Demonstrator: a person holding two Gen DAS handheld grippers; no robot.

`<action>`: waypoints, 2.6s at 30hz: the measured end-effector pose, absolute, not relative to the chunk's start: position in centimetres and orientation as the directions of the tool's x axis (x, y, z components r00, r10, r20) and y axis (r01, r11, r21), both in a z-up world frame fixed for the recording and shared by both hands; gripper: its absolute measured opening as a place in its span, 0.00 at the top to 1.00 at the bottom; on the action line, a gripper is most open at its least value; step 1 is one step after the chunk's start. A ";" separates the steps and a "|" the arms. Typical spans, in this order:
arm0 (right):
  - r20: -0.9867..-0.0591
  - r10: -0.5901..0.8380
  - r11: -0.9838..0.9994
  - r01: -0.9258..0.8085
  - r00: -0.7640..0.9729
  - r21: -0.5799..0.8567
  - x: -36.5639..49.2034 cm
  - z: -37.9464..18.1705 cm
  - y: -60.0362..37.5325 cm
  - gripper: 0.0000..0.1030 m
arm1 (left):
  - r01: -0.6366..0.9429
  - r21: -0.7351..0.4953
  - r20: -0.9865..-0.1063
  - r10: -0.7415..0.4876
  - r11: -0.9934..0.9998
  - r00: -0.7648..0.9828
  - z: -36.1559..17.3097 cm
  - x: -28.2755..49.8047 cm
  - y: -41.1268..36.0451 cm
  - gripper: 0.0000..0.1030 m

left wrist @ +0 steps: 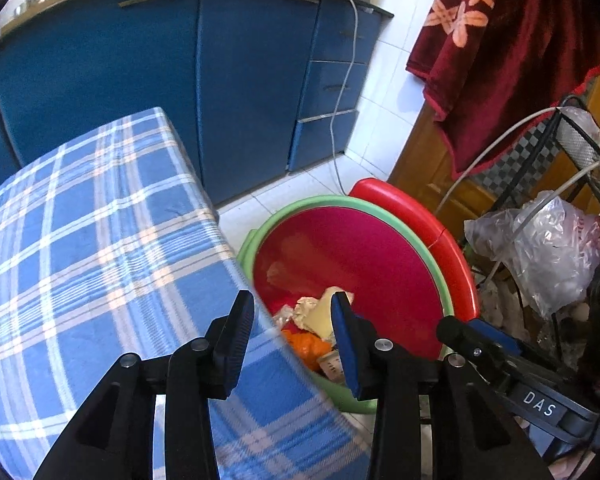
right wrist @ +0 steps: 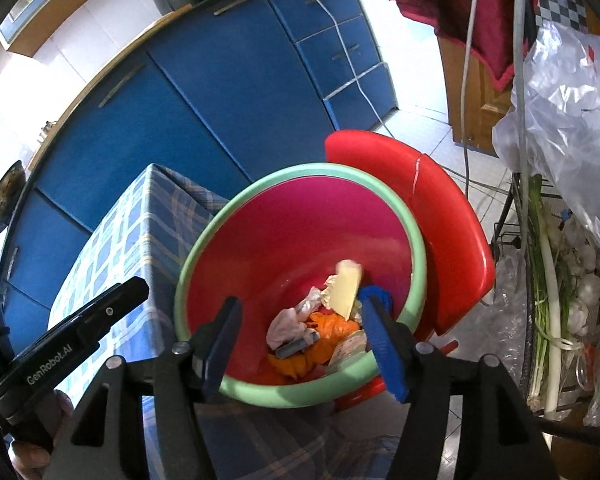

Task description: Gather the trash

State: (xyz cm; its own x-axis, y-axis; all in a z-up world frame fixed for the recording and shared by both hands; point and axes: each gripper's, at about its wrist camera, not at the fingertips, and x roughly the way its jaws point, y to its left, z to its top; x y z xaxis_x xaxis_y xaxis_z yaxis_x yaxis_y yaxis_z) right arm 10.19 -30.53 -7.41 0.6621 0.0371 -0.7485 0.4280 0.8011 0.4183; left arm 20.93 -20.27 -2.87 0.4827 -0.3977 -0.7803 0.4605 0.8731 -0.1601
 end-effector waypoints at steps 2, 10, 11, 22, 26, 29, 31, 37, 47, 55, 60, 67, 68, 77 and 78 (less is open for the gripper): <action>-0.743 0.040 0.807 0.417 0.668 0.418 10.0 -7.0 -30.1 0.35 | 0.453 -0.157 -0.777 -0.393 0.878 0.492 -2.5 20.6 -19.7 0.60; -0.717 0.031 0.833 0.378 0.697 0.404 8.8 -4.8 -28.2 0.30 | 0.416 -0.156 -0.758 -0.378 0.896 0.531 -1.0 18.7 -17.3 0.59; -0.711 0.030 0.838 0.370 0.702 0.401 8.6 -4.5 -27.9 0.28 | 0.413 -0.156 -0.755 -0.378 0.897 0.536 -0.8 18.5 -17.0 0.59; -0.670 0.023 0.878 0.306 0.742 0.368 6.2 -1.9 -24.6 0.21 | 0.373 -0.151 -0.716 -0.362 0.915 0.597 1.5 15.1 -13.7 0.50; -0.657 0.011 0.887 0.297 0.754 0.355 5.4 -1.1 -23.8 0.15 | 0.357 -0.148 -0.703 -0.352 0.922 0.618 2.2 14.0 -12.6 0.46; -0.648 0.003 0.894 0.289 0.761 0.344 4.9 -0.6 -23.2 0.12 | 0.340 -0.149 -0.692 -0.343 0.929 0.635 2.8 13.1 -11.7 0.43; -0.642 -0.011 0.899 0.288 0.767 0.329 4.3 -0.2 -22.7 0.08 | 0.325 -0.151 -0.685 -0.336 0.934 0.646 3.2 12.6 -10.9 0.40; -0.621 -0.046 0.915 0.282 0.783 0.288 3.1 0.9 -21.2 0.00 | 0.288 -0.142 -0.673 -0.305 0.947 0.673 4.0 10.8 -9.1 0.30; -0.607 -0.087 0.944 0.260 0.790 0.203 1.7 1.7 -18.5 0.00 | 0.216 -0.148 -0.668 -0.258 0.965 0.698 4.4 8.5 -6.5 0.29; -0.601 -0.090 0.951 0.247 0.794 0.185 1.1 2.0 -17.5 0.00 | 0.201 -0.132 -0.676 -0.237 0.971 0.698 4.0 7.4 -5.8 0.29; -0.607 -0.095 0.950 0.253 0.789 0.181 1.2 1.8 -17.4 0.00 | 0.198 -0.127 -0.677 -0.231 0.972 0.698 3.9 7.4 -5.9 0.29; -0.613 -0.098 0.948 0.261 0.784 0.183 1.3 1.8 -17.5 0.00 | 0.199 -0.123 -0.677 -0.229 0.972 0.700 3.8 7.4 -6.0 0.29; -0.614 -0.097 0.948 0.262 0.783 0.184 1.3 1.8 -17.5 0.00 | 0.199 -0.124 -0.677 -0.229 0.972 0.699 3.8 7.4 -6.0 0.29; -0.614 -0.096 0.948 0.260 0.784 0.183 1.2 1.8 -17.5 0.00 | 0.198 -0.126 -0.675 -0.230 0.972 0.701 3.9 7.3 -6.0 0.29; -0.614 -0.097 0.948 0.261 0.783 0.184 1.2 1.8 -17.5 0.00 | 0.197 -0.126 -0.676 -0.230 0.972 0.701 3.9 7.3 -5.9 0.29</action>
State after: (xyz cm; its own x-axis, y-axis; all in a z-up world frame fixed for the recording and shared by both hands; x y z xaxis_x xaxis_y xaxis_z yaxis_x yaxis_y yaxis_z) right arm 1.23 -17.52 1.77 0.7835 -0.0965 -0.6139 0.2605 0.9479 0.1835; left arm 7.35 -5.95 3.89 0.7006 -0.2296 -0.6756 0.1972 0.9722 -0.1260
